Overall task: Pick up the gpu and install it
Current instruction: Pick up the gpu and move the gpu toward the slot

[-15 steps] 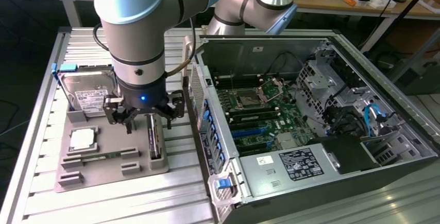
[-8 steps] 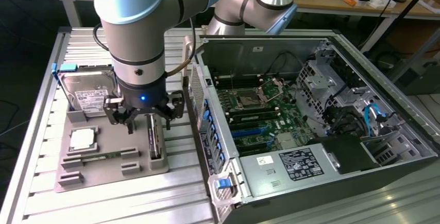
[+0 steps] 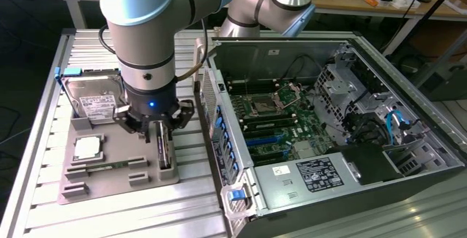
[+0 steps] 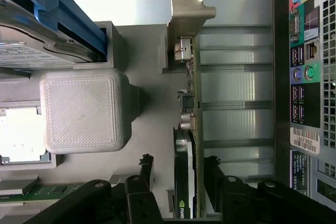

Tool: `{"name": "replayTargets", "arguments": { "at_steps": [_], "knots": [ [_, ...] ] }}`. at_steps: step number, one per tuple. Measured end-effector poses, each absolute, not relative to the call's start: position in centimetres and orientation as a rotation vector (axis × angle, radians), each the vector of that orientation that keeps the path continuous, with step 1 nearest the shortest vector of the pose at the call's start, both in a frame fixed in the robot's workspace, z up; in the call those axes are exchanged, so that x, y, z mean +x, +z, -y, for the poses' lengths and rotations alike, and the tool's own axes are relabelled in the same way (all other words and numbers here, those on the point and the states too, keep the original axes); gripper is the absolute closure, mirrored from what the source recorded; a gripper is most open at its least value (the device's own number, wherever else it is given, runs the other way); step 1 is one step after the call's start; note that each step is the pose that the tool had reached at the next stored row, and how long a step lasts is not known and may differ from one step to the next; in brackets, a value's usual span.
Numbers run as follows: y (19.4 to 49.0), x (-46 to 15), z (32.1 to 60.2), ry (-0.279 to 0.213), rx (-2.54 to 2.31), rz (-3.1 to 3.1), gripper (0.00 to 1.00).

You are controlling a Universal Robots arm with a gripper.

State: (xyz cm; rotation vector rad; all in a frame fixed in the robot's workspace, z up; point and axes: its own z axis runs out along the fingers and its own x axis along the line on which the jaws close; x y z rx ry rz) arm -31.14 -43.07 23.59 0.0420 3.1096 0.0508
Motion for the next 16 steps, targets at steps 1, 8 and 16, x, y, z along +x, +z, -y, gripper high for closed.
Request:
{"name": "replayTargets", "arguments": {
  "at_steps": [1, 8, 16],
  "knots": [
    [23.59, -31.14, 43.07, 0.051, 0.042, -3.11, 0.53],
    [23.6, -31.14, 43.07, 0.051, 0.042, -3.11, 0.73],
    [23.6, -31.14, 43.07, 0.051, 0.042, -3.11, 0.73]
  ]
}}
